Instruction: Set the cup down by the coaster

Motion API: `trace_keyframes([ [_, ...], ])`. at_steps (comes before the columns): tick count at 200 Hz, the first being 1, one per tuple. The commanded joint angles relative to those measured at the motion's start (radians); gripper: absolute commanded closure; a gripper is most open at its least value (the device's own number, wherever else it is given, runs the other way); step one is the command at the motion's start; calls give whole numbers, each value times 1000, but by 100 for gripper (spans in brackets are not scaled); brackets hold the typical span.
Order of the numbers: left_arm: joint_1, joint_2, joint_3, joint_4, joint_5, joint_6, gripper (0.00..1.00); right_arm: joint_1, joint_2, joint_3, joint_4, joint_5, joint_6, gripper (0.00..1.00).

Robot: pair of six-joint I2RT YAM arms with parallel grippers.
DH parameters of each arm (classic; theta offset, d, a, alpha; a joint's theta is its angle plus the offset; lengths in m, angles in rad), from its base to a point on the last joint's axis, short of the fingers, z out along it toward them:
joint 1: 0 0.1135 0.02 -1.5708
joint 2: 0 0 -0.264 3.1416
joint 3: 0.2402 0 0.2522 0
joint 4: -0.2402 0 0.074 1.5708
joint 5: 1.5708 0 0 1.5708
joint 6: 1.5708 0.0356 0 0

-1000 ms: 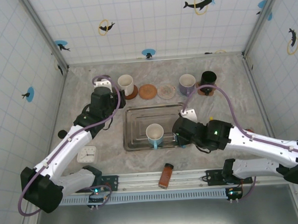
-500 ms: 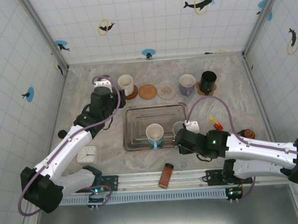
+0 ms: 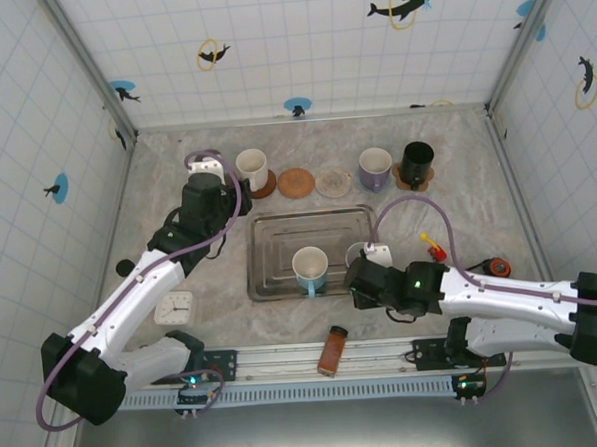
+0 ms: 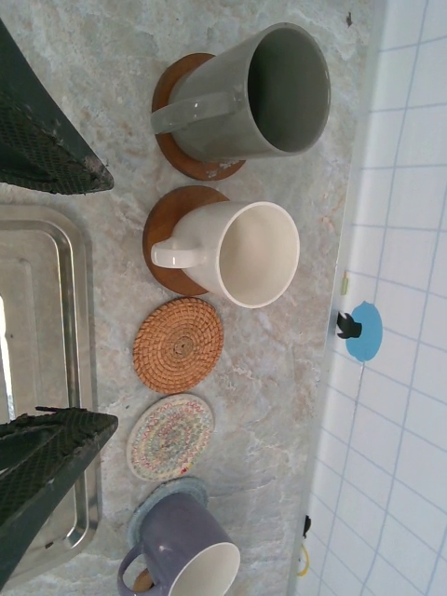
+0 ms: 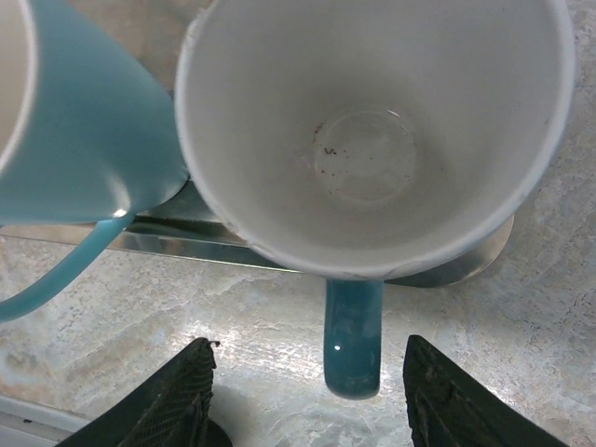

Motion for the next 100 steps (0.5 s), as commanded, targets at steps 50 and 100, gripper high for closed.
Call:
trace_keyframes([
  [50, 2, 19, -7, 29, -7, 9, 38, -51, 55, -31, 59, -36, -48, 49],
  [100, 2, 26, -7, 35, -8, 5, 38, -68, 87, -24, 44, -35, -75, 54],
])
